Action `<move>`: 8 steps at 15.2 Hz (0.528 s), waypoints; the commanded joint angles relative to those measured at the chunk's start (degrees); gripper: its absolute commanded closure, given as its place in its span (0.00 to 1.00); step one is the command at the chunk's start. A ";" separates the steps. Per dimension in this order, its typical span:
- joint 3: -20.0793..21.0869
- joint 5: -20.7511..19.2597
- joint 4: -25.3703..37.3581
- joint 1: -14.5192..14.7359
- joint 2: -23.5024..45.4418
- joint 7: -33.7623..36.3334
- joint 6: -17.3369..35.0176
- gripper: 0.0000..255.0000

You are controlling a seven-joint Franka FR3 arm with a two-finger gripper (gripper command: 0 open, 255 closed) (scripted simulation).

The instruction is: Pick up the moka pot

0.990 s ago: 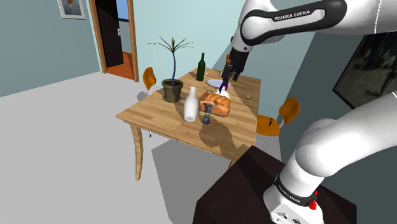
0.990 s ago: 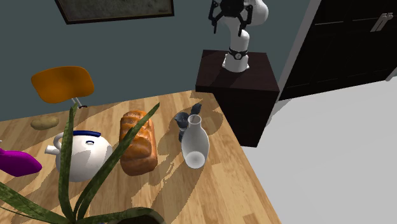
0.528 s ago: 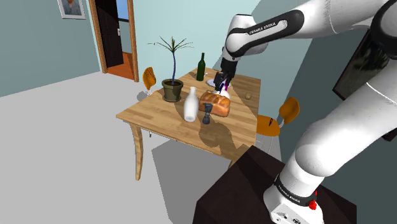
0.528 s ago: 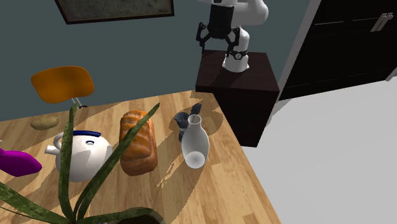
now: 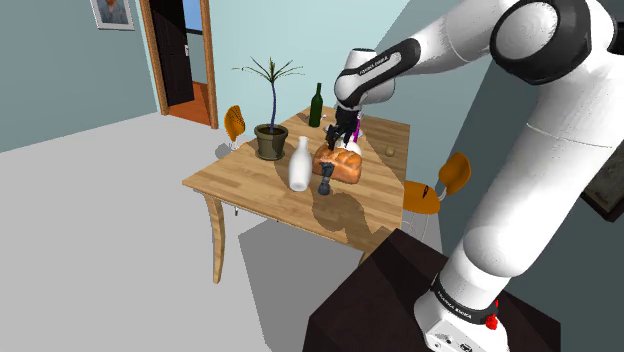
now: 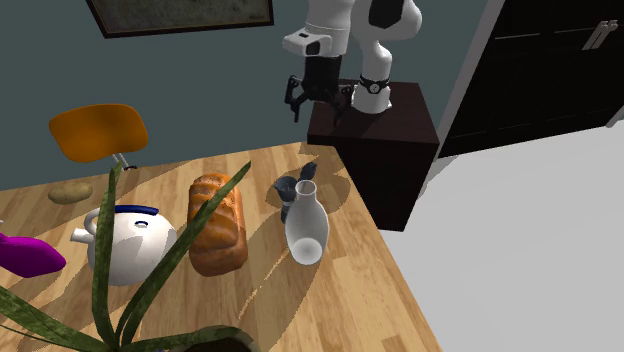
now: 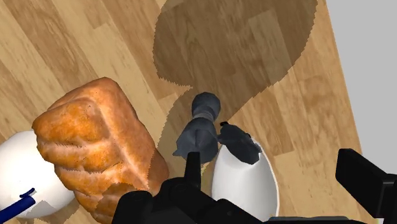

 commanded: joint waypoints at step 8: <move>0.11 6.94 15.96 -3.56 20.80 -5.47 4.21 0.00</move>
